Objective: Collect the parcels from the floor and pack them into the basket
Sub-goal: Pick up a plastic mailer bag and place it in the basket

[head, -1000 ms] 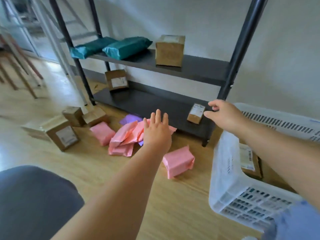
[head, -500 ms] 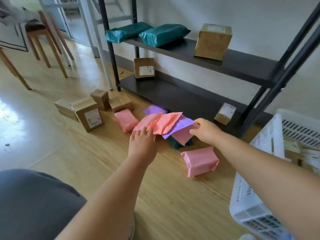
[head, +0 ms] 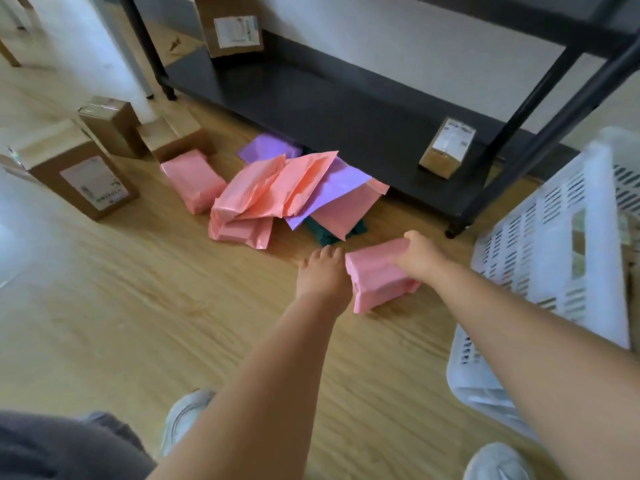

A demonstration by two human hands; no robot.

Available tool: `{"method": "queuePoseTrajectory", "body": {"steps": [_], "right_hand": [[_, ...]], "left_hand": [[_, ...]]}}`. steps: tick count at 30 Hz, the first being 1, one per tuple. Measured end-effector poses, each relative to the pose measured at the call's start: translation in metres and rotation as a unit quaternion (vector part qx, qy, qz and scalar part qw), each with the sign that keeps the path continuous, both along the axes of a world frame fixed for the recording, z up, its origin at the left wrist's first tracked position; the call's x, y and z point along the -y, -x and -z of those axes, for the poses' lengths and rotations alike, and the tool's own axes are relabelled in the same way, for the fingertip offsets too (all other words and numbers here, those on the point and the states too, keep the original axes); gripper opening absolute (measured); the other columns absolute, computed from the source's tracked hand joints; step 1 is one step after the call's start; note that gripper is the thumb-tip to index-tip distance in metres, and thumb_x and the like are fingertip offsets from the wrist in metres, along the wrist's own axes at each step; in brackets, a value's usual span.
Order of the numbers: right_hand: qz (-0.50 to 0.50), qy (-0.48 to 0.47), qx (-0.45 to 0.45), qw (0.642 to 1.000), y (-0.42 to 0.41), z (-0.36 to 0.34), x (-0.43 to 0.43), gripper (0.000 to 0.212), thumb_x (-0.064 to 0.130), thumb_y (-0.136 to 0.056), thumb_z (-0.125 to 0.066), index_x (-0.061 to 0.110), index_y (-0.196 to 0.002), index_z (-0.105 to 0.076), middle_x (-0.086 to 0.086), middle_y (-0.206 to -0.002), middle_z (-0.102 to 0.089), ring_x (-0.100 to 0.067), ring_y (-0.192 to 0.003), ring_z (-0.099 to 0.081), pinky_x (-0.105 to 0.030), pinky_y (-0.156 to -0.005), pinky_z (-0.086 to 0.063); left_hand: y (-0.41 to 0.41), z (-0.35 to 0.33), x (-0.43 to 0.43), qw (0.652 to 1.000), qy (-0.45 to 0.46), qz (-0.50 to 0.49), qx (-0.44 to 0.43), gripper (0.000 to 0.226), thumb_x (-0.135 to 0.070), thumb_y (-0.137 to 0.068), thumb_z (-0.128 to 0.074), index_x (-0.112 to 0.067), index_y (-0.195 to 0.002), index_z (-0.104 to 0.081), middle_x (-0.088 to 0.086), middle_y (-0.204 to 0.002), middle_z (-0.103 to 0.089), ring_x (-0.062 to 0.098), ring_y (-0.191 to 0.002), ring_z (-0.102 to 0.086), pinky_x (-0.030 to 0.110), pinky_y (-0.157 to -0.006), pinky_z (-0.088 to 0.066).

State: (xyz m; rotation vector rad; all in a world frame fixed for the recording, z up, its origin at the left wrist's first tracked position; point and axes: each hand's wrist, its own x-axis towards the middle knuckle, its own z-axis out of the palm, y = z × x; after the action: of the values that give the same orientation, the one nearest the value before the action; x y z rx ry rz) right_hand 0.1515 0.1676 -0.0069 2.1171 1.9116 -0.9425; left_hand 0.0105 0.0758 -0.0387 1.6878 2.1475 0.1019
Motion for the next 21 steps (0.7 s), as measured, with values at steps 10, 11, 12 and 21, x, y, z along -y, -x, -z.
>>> {"method": "queuePoseTrajectory", "body": {"steps": [10, 11, 12, 21], "right_hand": [[0.042, 0.050, -0.069, 0.995, -0.031, 0.071, -0.013, 0.068, 0.013, -0.092, -0.055, 0.021, -0.151, -0.022, -0.014, -0.133, -0.050, -0.024, -0.094, -0.057, -0.038, -0.077, -0.051], [0.041, 0.055, -0.065, 0.996, -0.034, 0.073, -0.012, 0.074, 0.010, -0.090, -0.057, 0.023, -0.152, -0.019, -0.013, -0.135, -0.047, -0.025, -0.098, -0.056, -0.038, -0.078, -0.051], [0.042, 0.057, -0.064, 0.995, -0.037, 0.077, -0.012, 0.082, 0.007, -0.087, -0.060, 0.025, -0.153, -0.015, -0.013, -0.140, -0.043, -0.026, -0.104, -0.055, -0.036, -0.080, -0.050], [0.059, 0.034, -0.009, 0.998, -0.047, 0.073, 0.000, 0.061, 0.007, -0.093, -0.054, 0.017, -0.148, -0.031, -0.011, -0.134, -0.048, -0.024, -0.104, -0.052, -0.026, -0.070, -0.040]], "left_hand": [[-0.043, 0.066, -0.016, 0.989, 0.131, -0.032, 0.055, 0.062, -0.028, -0.098, -0.045, -0.008, -0.151, -0.020, 0.009, -0.143, -0.045, 0.026, -0.130, -0.043, 0.039, -0.107, -0.036], [-0.046, 0.070, -0.017, 0.986, 0.142, -0.044, 0.070, 0.058, -0.029, -0.098, -0.046, -0.008, -0.148, -0.026, 0.010, -0.138, -0.050, 0.027, -0.127, -0.046, 0.039, -0.104, -0.040], [-0.048, 0.073, -0.016, 0.983, 0.149, -0.058, 0.086, 0.051, -0.029, -0.097, -0.047, -0.008, -0.142, -0.034, 0.010, -0.133, -0.053, 0.028, -0.123, -0.049, 0.040, -0.100, -0.043], [-0.058, 0.070, -0.023, 0.957, 0.117, -0.197, 0.177, 0.019, -0.020, -0.095, -0.046, -0.011, -0.110, -0.054, 0.010, -0.104, -0.065, 0.028, -0.092, -0.061, 0.034, -0.067, -0.046]]}}
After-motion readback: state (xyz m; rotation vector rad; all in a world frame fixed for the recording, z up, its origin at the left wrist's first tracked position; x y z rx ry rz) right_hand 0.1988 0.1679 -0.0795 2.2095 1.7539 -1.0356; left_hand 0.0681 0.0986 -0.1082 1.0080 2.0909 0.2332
